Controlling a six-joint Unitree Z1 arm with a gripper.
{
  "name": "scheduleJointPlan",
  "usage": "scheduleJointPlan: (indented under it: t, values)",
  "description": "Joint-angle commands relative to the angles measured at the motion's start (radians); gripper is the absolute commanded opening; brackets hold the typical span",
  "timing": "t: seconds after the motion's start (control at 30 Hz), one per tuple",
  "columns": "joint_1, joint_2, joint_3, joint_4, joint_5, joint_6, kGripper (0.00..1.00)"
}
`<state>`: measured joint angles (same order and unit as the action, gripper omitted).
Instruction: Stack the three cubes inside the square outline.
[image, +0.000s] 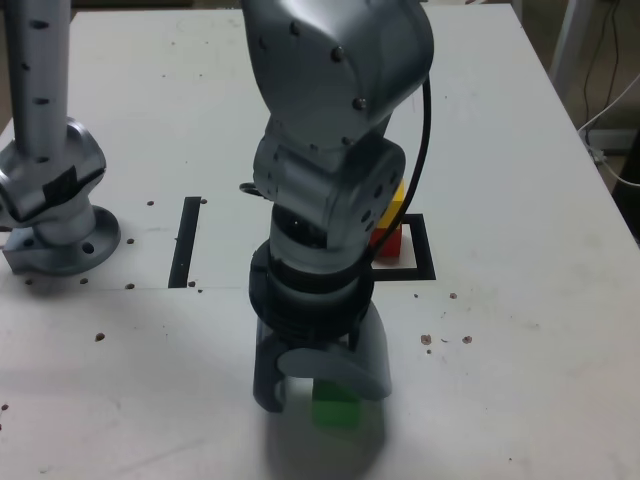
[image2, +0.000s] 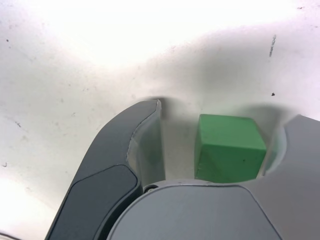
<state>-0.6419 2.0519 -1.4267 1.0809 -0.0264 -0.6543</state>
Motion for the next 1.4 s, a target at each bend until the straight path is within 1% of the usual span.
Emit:
scheduleJointPlan:
  t: [0.0, 0.17, 0.6, 0.7, 0.8, 0.9, 1.0, 1.07, 1.17, 1.27, 1.37]
  values:
    - [0.003, 0.01, -0.006, -0.002, 0.004, 0.007, 0.6]
    - [0.008, 0.017, -0.013, -0.003, 0.002, 0.025, 0.54]
    - [0.008, 0.01, -0.015, 0.005, 0.003, 0.028, 0.38]
    - [0.008, 0.006, -0.015, 0.007, 0.003, 0.029, 0.32]
    - [0.008, 0.002, -0.016, 0.005, 0.004, 0.03, 0.22]
    - [0.008, -0.004, -0.016, 0.0, 0.009, 0.034, 0.15]
    - [0.012, -0.02, -0.019, 0.007, 0.019, 0.045, 0.12]
    - [0.022, -0.039, -0.025, 0.027, 0.027, 0.064, 0.12]
    - [0.055, -0.077, -0.049, 0.079, 0.043, 0.122, 0.12]
    - [0.107, -0.113, -0.09, 0.153, 0.063, 0.219, 0.11]
    - [0.181, -0.139, -0.133, 0.22, 0.082, 0.353, 0.11]
